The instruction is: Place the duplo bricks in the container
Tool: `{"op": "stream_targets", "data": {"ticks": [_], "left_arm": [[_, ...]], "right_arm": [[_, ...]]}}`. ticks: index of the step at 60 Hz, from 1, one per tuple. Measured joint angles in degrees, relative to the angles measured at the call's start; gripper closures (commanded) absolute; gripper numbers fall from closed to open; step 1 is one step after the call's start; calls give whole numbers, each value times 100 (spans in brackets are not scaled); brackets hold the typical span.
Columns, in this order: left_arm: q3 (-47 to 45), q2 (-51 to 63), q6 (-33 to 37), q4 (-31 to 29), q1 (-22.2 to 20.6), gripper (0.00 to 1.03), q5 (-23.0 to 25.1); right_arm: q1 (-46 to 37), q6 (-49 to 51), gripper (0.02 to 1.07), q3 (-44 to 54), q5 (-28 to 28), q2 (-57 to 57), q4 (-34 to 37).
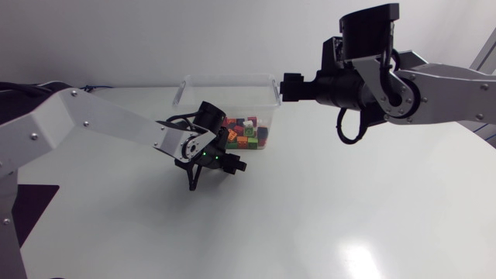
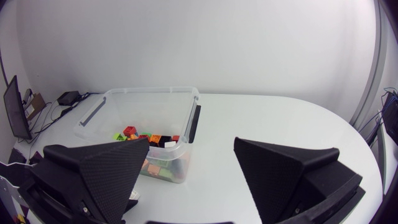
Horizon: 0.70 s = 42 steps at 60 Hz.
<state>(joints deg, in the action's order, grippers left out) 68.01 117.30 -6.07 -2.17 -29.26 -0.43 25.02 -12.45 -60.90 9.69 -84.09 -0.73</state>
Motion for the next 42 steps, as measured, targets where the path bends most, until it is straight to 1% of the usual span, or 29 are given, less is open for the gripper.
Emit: {"op": "stream_targets", "data": {"ticks": [4,9,21,31,42], "left_arm": [[11,52,-2,-2,-20,73,-13],[11,57,-2,-2,-17,74,-13],[-109,-103,9,15,-17,75,-35],[-551,-933,109,15,-7,75,-35],[-811,-1926,188,42,0,75,-46]], "right_arm": [[0,2,9,120,2,151,-2],[-9,4,9,269,2,317,-15],[-170,52,9,682,-9,765,13],[-321,219,9,1043,-96,1217,52],[-457,420,9,1397,-157,1606,50]]}}
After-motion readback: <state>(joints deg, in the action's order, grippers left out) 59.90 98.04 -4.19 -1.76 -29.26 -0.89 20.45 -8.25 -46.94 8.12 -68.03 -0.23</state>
